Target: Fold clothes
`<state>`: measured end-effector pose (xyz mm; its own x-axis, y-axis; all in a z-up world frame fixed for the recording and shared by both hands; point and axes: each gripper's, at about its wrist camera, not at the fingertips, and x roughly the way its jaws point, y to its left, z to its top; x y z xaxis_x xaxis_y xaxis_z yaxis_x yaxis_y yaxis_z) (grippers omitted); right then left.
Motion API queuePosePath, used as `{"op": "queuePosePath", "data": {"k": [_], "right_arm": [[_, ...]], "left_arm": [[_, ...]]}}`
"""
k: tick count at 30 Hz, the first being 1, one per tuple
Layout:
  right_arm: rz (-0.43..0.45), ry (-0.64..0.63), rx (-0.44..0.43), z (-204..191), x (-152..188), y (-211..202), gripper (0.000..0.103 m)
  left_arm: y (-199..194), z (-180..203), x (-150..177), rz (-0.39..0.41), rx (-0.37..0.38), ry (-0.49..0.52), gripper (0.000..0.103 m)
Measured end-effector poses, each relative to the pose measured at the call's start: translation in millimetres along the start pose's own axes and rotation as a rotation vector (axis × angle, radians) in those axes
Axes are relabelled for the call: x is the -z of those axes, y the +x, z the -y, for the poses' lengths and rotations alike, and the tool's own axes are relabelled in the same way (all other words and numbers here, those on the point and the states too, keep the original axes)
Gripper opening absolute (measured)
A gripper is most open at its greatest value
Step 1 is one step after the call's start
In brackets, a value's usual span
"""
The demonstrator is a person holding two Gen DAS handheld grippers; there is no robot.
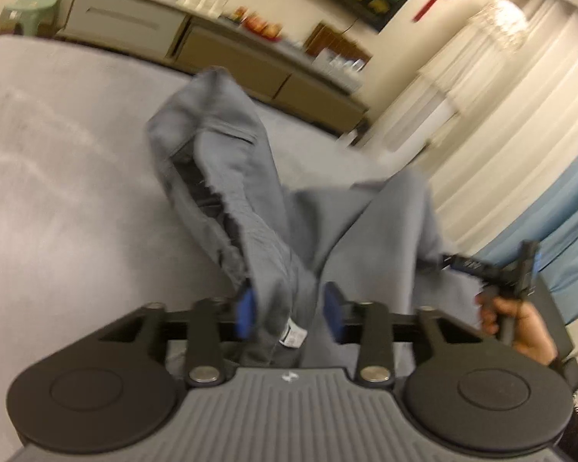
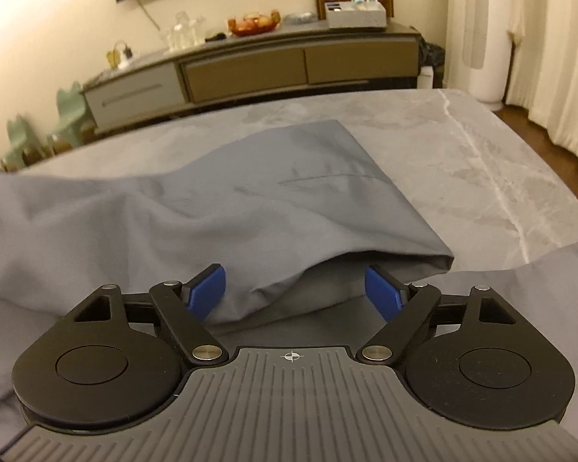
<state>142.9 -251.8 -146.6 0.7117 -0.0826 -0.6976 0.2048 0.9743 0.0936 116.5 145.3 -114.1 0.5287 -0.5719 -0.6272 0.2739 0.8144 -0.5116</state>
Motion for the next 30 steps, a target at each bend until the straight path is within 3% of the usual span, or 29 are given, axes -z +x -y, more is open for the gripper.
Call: {"op": "queuePosePath", "data": {"k": [2, 5, 7, 9, 10, 11, 12, 13, 17, 20, 21, 22, 24, 25, 27, 28, 30], "right_arm": [[-0.011, -0.011, 0.006, -0.7, 1.5, 1.4, 0.085], [-0.024, -0.025, 0.017, -1.6, 3.2, 4.5, 0.086], [-0.028, -0.040, 0.028, -2.8, 4.4, 7.4, 0.086], [-0.033, -0.062, 0.030, -4.9, 5.7, 10.5, 0.082], [-0.040, -0.069, 0.014, -5.0, 5.5, 12.1, 0.053], [-0.050, -0.073, -0.007, -4.7, 5.1, 13.7, 0.012], [-0.017, -0.075, -0.006, -3.3, 2.3, 7.0, 0.003], [0.032, -0.077, 0.006, -1.5, -1.5, -3.0, 0.001], [0.274, -0.077, 0.085, 8.8, -21.0, -60.6, 0.000], [0.457, -0.095, 0.281, 18.4, -34.8, -101.2, 0.000], [0.489, -0.090, 0.350, 23.3, -39.0, -105.5, 0.000], [0.475, -0.069, 0.371, 30.7, -43.1, -102.3, 0.000], [0.371, 0.022, 0.293, 48.9, -42.7, -81.7, 0.004], [0.298, 0.063, 0.224, 55.6, -37.3, -69.0, 0.017], [0.149, 0.109, 0.067, 60.7, -22.7, -46.5, 0.042], [0.085, 0.104, -0.010, 57.4, -15.3, -39.1, 0.059], [0.069, 0.003, -0.083, 41.4, -1.1, -38.8, 0.074]], "left_arm": [[13.8, -9.6, -0.7, -0.020, -0.025, -0.001, 0.054], [23.7, -12.4, 0.8, -0.043, -0.050, 0.031, 0.052], [22.0, -11.2, 4.6, -0.048, -0.082, 0.061, 0.013], [18.0, -7.4, 5.2, -0.041, -0.081, 0.074, 0.009], [6.6, -1.5, 0.7, 0.003, -0.072, 0.085, 0.008], [-4.8, 4.4, -3.8, 0.047, -0.063, 0.096, 0.008], [-21.6, 6.3, -9.3, 0.106, -0.036, 0.087, 0.007], [-46.6, 9.7, -18.4, 0.186, 0.005, 0.071, 0.007], [-128.4, 10.0, -48.4, 0.412, 0.060, 0.027, 0.007], [-146.9, -15.6, -61.7, 0.503, 0.001, -0.138, 0.008], [-138.7, -23.3, -63.6, 0.483, -0.075, -0.166, 0.008], [-121.1, -36.9, -64.4, 0.422, -0.197, -0.188, 0.009], [-92.8, -64.0, -58.9, 0.290, -0.267, -0.236, 0.013], [-82.3, -76.2, -50.3, 0.243, -0.282, -0.265, 0.013], [-85.1, -82.8, -35.3, 0.252, -0.274, -0.267, 0.031], [-86.5, -86.1, -27.9, 0.257, -0.270, -0.269, 0.034], [-90.6, -87.6, -18.8, 0.261, -0.273, -0.250, 0.041]]}}
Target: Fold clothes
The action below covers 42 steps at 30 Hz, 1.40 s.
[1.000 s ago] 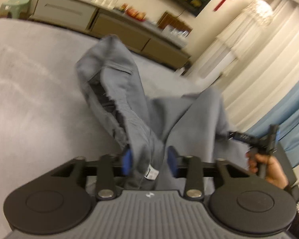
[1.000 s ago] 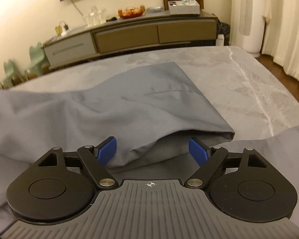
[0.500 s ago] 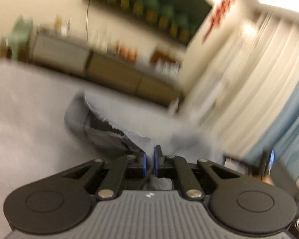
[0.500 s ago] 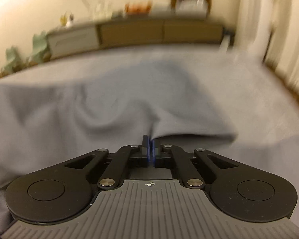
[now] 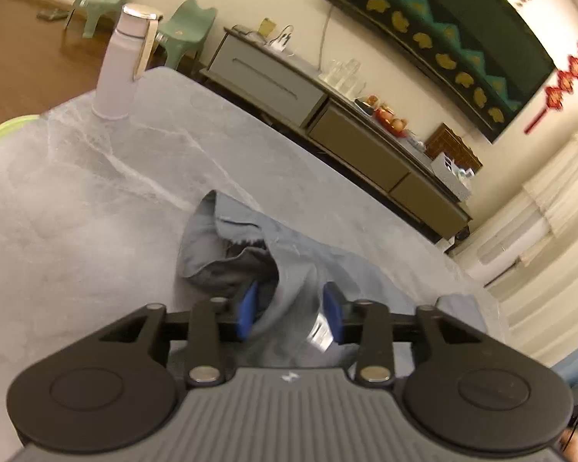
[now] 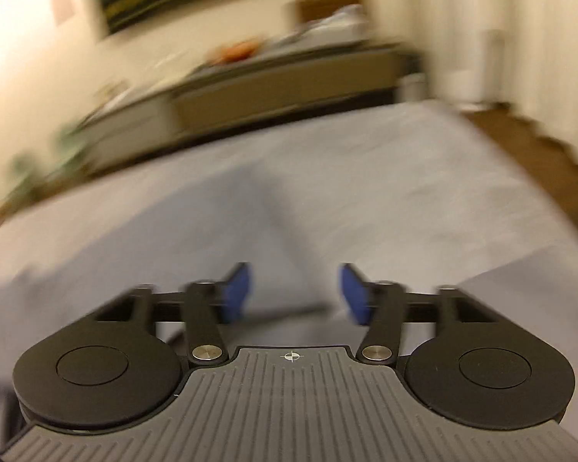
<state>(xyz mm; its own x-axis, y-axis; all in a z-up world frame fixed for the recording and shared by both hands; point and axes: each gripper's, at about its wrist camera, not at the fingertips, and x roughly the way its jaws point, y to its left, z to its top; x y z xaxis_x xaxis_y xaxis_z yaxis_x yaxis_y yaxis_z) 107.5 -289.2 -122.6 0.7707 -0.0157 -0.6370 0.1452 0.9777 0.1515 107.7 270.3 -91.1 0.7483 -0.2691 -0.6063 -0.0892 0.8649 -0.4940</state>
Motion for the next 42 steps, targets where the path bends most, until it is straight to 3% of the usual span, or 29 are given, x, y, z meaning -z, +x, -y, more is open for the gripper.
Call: {"op": "queuePosePath", "data": {"k": [1, 2, 5, 8, 12, 13, 14, 15, 16, 19, 23, 26, 27, 28, 30, 32, 34, 36, 39, 41, 42], "right_arm": [[0.012, -0.062, 0.018, -7.9, 5.5, -1.8, 0.090], [0.024, -0.120, 0.045, -14.8, 10.4, -3.1, 0.099], [0.022, -0.235, 0.125, -26.9, 15.7, 8.5, 0.100], [-0.032, -0.259, 0.149, -32.5, 13.6, 34.2, 0.099], [-0.056, -0.270, 0.185, -34.7, 8.6, 57.8, 0.094], [-0.075, -0.244, 0.181, -31.9, 7.9, 64.0, 0.081], [-0.099, -0.210, 0.172, -28.4, 7.2, 70.1, 0.048], [-0.135, -0.160, 0.156, -22.5, 4.8, 76.7, 0.024], [-0.139, -0.131, 0.152, -17.3, 2.4, 78.5, 0.002], [-0.082, -0.086, 0.164, -5.9, -5.9, 73.0, 0.000], [0.197, -0.033, 0.213, 1.4, -43.3, 1.2, 0.000], [0.397, -0.089, 0.312, 1.2, -75.0, -60.8, 0.000], [0.429, -0.113, 0.317, 1.2, -86.5, -76.0, 0.000], [0.413, -0.124, 0.271, 2.2, -95.0, -79.8, 0.000], [0.315, -0.156, 0.152, 1.4, -99.6, -67.0, 0.017], [0.152, -0.221, 0.040, -5.4, -86.9, -31.9, 0.069], [0.027, -0.290, 0.025, -10.5, -57.7, 8.9, 0.084], [-0.084, -0.300, 0.039, -5.7, -31.9, 46.3, 0.084], [-0.147, -0.048, -0.017, 25.2, -23.2, 81.6, 0.084], [-0.184, 0.121, -0.086, 43.7, -26.1, 102.2, 0.083], [-0.207, 0.171, -0.107, 48.8, -26.7, 112.3, 0.080]], "left_arm": [[-4.5, -0.1, 1.6, 0.003, 0.004, 0.019, 0.043], [-9.1, -0.2, 3.3, 0.006, 0.008, 0.038, 0.048], [-8.0, -0.5, 4.8, -0.004, -0.004, 0.091, 0.055], [0.0, -0.5, 6.4, -0.016, -0.033, 0.144, 0.064], [39.3, 1.9, 8.0, -0.124, 0.010, 0.187, 0.067], [47.5, 5.8, 9.5, -0.139, 0.009, 0.204, 0.061], [49.3, 11.9, 9.9, -0.141, 0.022, 0.231, 0.029], [51.1, 18.0, 10.2, -0.144, 0.036, 0.259, 0.015], [46.2, 27.7, 9.7, -0.120, 0.044, 0.289, 0.014], [16.0, 45.5, -4.1, -0.012, 0.128, 0.293, 0.011], [-32.3, 49.5, -39.9, 0.123, 0.270, 0.197, 0.010], [-48.7, 44.9, -61.3, 0.186, 0.310, 0.104, 0.011], [-39.4, 37.6, -65.2, 0.174, 0.266, 0.046, 0.011], [-30.1, 30.3, -69.0, 0.163, 0.223, -0.012, 0.011], [-2.5, 18.0, -66.5, 0.100, 0.098, -0.045, 0.012], [16.9, 8.6, -53.4, 0.031, 0.049, -0.046, 0.014], [23.4, 3.6, -36.6, 0.009, 0.030, -0.016, 0.023], [18.9, 5.4, -24.3, 0.007, 0.023, 0.041, 0.034], [12.8, 9.3, -20.6, -0.002, 0.055, 0.107, 0.043], [18.1, 11.8, -17.6, -0.011, 0.059, 0.137, 0.043], [20.7, 13.0, -16.1, -0.015, 0.061, 0.151, 0.036]]}}
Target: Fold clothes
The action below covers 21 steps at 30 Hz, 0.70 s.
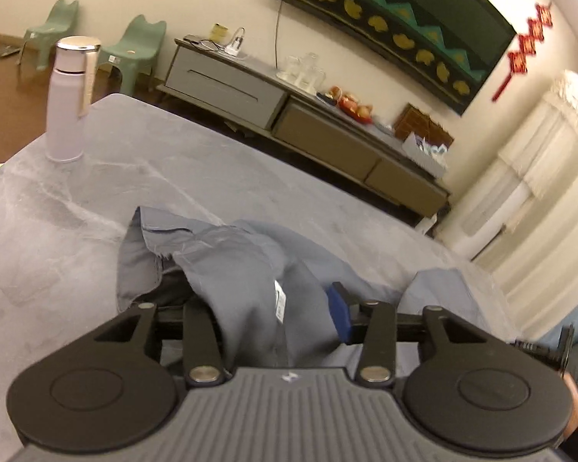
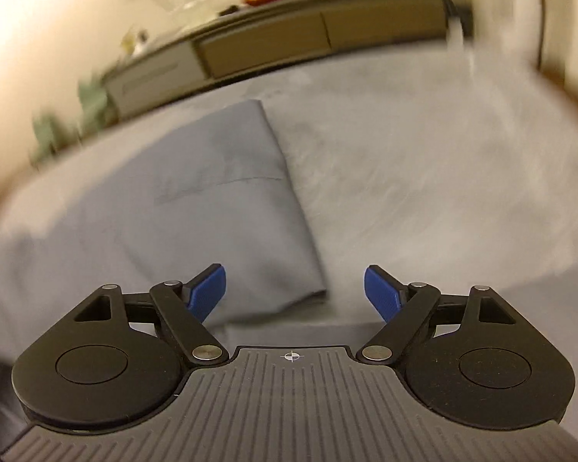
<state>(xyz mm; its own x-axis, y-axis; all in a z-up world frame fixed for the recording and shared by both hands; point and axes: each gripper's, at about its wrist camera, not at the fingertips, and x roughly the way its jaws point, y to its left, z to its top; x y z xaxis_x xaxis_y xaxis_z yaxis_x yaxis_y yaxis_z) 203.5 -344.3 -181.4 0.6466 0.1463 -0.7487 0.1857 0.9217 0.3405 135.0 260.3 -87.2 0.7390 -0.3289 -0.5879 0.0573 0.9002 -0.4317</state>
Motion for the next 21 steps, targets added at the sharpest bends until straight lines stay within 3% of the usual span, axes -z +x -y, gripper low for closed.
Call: {"op": "queuePosePath", "data": {"k": [1, 2, 3, 5, 8, 10, 12, 14, 15, 16, 17, 19, 20, 21], "right_arm": [[0.004, 0.000, -0.010, -1.4, -2.0, 5.3, 0.065], [-0.017, -0.009, -0.029, -9.6, -0.9, 12.9, 0.016], [-0.015, -0.009, -0.044, -14.0, -0.4, 11.4, 0.004], [0.071, -0.028, -0.053, -22.8, -3.3, -12.7, 0.003], [0.357, -0.139, -0.088, -62.8, -15.3, -114.1, 0.003], [0.521, -0.273, -0.010, -97.3, -21.5, -186.0, 0.003], [0.590, -0.370, 0.120, -125.1, -31.0, -217.1, 0.003], [0.585, -0.447, 0.313, -149.0, -47.4, -212.1, 0.004], [0.523, -0.462, 0.393, -147.3, -59.4, -183.9, 0.006], [0.437, -0.467, 0.464, -140.2, -72.9, -145.3, 0.016], [0.322, -0.466, 0.513, -125.7, -81.4, -105.0, 0.035], [0.227, -0.352, 0.547, -88.8, -72.1, -69.4, 0.037], [0.193, -0.285, 0.559, -70.1, -65.6, -55.5, 0.038], [0.213, -0.214, 0.508, -55.3, -51.7, -58.9, 0.044]], "left_arm": [[3.7, 2.6, 1.8, -0.004, -0.021, 0.016, 0.026], [4.3, 3.7, 2.4, 0.009, -0.045, 0.022, 0.011], [4.8, 4.9, 3.0, 0.022, -0.069, 0.028, 0.011], [-7.1, 1.7, -1.5, 0.088, -0.073, -0.003, 0.010], [-24.8, -2.3, -12.0, 0.164, -0.042, -0.053, 0.010], [-27.8, -5.1, -20.8, 0.184, -0.018, -0.096, 0.010], [-15.5, -9.9, -28.5, 0.160, -0.019, -0.155, 0.010], [15.6, -12.9, -34.6, 0.085, -0.044, -0.174, 0.010], [31.1, -14.5, -37.6, 0.047, -0.057, -0.183, 0.012], [46.2, -13.4, -37.9, 0.007, -0.077, -0.155, 0.014], [52.6, -13.5, -36.6, -0.014, -0.085, -0.155, 0.018], [44.4, -13.0, -31.5, -0.017, -0.059, -0.130, 0.025], [32.4, -14.9, -27.7, 0.008, -0.040, -0.107, 0.037], [19.1, -16.6, -24.6, 0.033, -0.017, -0.078, 0.058]]}}
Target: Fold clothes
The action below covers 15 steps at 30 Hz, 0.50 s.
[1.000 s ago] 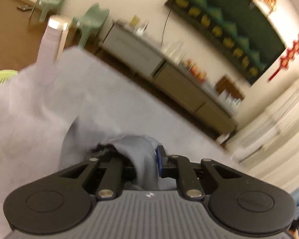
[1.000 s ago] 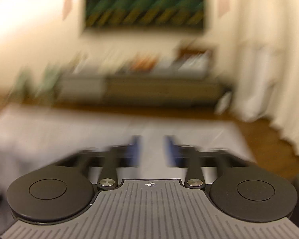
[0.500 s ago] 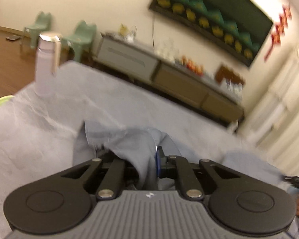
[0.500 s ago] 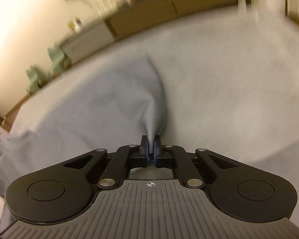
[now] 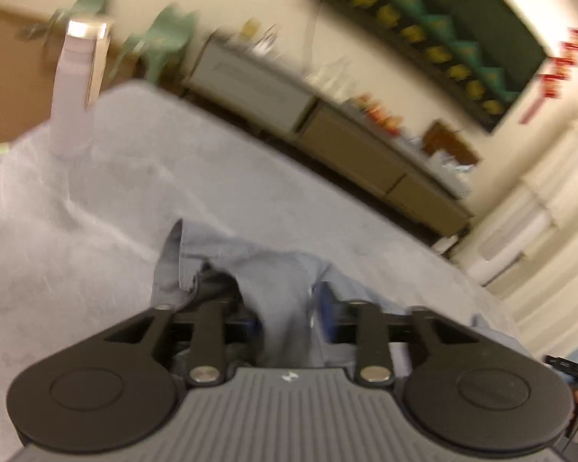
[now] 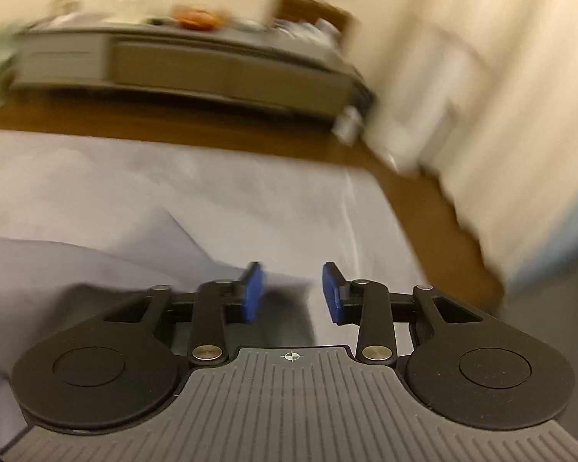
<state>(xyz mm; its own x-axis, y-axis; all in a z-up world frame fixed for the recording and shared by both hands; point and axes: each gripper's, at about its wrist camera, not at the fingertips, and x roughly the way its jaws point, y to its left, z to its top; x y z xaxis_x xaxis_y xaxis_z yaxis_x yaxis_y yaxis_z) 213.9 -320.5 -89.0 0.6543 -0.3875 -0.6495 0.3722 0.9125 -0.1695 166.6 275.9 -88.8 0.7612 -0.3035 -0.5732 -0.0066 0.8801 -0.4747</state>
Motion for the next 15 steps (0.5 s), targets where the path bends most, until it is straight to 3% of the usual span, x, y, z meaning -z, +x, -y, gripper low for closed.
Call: {"op": "queuePosePath", "data": {"k": [1, 2, 4, 6, 8, 10, 12, 13, 15], "right_arm": [[0.012, 0.060, -0.069, 9.9, 17.8, -6.3, 0.064], [0.018, 0.108, -0.140, 18.2, 35.4, -12.2, 0.075], [0.025, 0.104, -0.201, 24.9, 68.8, -22.9, 0.078], [0.033, 0.053, -0.203, 25.3, 91.5, -31.1, 0.084], [0.045, 0.040, -0.197, 24.3, 100.7, -29.9, 0.093], [0.045, 0.037, -0.191, 23.9, 106.9, -23.3, 0.095], [-0.002, 0.031, -0.192, 28.8, 111.6, -13.2, 0.095], [-0.024, 0.020, -0.191, 28.8, 113.5, -6.2, 0.095], [-0.063, -0.018, -0.177, 26.4, 117.9, 4.0, 0.088]], "left_arm": [[-16.3, -0.5, 3.5, 0.025, 0.022, 0.041, 0.065], [-26.9, -0.3, 5.7, 0.042, 0.027, 0.071, 0.067], [-44.1, -4.1, 10.7, 0.056, 0.029, 0.124, 0.068], [-45.7, -5.2, 13.7, 0.036, 0.043, 0.140, 0.068], [-40.8, -2.1, 16.2, 0.002, 0.071, 0.163, 0.069], [-29.1, 4.1, 17.5, -0.042, 0.111, 0.191, 0.072], [-10.0, 15.1, 18.2, -0.072, 0.102, 0.239, 0.071], [-0.6, 21.1, 18.2, -0.081, 0.088, 0.268, 0.069], [6.3, 38.0, 17.8, -0.042, 0.041, 0.344, 0.032]]}}
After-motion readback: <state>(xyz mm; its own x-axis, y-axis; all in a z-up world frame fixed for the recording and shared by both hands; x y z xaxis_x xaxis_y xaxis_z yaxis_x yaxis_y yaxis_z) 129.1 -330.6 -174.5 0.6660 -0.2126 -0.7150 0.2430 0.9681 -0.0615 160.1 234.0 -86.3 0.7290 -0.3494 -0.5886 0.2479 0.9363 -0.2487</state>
